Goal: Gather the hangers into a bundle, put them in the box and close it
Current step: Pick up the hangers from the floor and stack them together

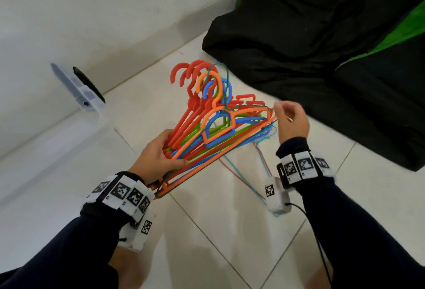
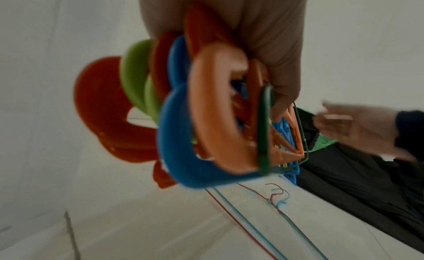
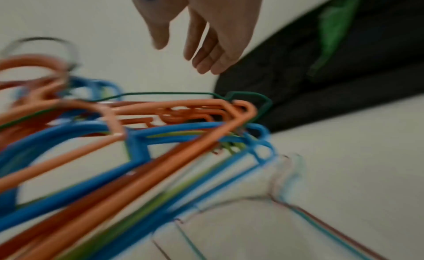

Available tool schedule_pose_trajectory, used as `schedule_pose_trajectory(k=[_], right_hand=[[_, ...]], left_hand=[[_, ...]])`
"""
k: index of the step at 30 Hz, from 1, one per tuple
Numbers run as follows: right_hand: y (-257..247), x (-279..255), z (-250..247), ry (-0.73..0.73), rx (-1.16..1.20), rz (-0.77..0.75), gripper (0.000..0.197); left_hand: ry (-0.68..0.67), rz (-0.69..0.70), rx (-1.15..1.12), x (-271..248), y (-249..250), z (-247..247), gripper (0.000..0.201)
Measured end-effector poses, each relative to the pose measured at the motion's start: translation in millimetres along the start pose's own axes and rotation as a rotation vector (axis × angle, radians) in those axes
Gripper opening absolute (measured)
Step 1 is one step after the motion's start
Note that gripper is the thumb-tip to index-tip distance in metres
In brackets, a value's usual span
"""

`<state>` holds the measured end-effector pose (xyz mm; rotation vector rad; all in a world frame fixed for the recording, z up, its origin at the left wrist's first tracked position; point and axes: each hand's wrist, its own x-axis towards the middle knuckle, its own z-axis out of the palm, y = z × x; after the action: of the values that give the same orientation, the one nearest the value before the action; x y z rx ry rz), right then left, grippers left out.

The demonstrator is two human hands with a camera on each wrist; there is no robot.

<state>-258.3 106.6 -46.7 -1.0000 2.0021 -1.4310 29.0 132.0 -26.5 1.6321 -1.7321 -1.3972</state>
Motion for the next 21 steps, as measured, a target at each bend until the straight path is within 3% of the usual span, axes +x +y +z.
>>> schedule_pose_trajectory(k=[2,5,9,13,16,21], right_hand=[[51.4,6.0,-11.7,0.044,-0.148,0.207,0.021],[116.5,5.6,-7.7,-0.228,-0.434,0.386,0.026],[149.7,12.2,26.1,-0.391,-0.597,0.371,0.031],[153.8,26.6,59.5,-0.494,-0.664,0.276,0.027],[151.3,37.6,64.7,-0.596,-0.725,0.287,0.026],[142.0,45.1,38.7,-0.54,-0.679,0.344,0.018]], left_hand=[[0.013,-0.013,-0.002,10.2,-3.6,3.3,0.055],[0.053,-0.019,-0.013,29.1,-8.2,8.0,0.055],[0.105,-0.023,-0.042,53.7,-18.5,12.3,0.054],[0.14,-0.043,-0.051,72.3,-26.8,10.0,0.056],[0.164,-0.043,-0.051,78.9,-31.9,6.2,0.057],[0.176,-0.029,-0.086,70.9,-30.3,0.3,0.061]])
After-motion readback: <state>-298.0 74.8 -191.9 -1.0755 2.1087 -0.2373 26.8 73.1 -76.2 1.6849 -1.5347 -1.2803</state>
